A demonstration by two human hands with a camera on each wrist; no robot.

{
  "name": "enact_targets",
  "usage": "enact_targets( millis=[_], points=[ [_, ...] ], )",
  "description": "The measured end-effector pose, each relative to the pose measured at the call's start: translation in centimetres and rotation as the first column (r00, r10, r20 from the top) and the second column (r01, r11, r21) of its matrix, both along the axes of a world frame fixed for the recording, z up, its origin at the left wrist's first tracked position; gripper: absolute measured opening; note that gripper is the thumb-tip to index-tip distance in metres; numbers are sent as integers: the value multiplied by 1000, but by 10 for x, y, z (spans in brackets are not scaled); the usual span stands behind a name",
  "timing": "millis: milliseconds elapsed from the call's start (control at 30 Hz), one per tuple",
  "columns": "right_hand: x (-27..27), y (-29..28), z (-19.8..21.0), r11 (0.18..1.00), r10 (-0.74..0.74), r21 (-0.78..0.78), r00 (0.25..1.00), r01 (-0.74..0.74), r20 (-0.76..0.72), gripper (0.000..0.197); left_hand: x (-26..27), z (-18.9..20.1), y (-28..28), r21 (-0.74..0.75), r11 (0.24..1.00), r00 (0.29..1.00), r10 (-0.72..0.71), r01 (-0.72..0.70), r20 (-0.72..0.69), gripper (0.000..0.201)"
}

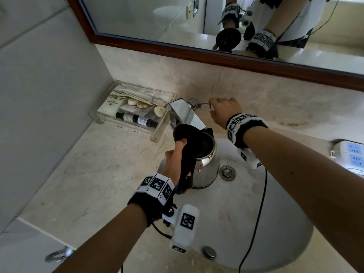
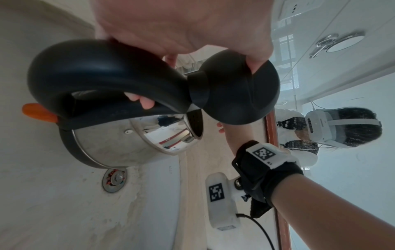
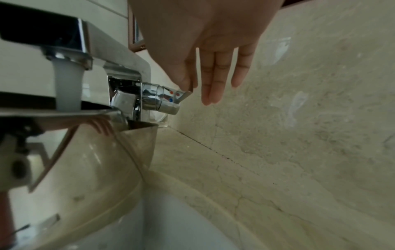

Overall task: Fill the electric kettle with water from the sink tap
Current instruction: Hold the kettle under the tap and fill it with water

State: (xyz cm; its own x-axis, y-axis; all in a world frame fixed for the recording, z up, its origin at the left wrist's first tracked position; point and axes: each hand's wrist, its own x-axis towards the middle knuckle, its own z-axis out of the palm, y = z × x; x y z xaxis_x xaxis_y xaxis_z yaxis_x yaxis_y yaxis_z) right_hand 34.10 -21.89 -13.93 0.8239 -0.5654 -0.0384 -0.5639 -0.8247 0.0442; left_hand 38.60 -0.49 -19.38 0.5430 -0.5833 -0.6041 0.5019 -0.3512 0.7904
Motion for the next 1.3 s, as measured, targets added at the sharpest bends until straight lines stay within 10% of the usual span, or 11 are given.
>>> enact_targets(
  millis=[733, 1300],
  points=[
    [-4, -5, -7, 994, 66, -80, 997, -69, -43, 52, 8, -5, -8, -16, 1000, 999, -4, 3, -32, 98],
    [-3, -7, -7, 997, 63, -50, 997, -66, -45, 52, 3, -1, -5, 13, 999, 999, 32, -32, 7, 126]
  ],
)
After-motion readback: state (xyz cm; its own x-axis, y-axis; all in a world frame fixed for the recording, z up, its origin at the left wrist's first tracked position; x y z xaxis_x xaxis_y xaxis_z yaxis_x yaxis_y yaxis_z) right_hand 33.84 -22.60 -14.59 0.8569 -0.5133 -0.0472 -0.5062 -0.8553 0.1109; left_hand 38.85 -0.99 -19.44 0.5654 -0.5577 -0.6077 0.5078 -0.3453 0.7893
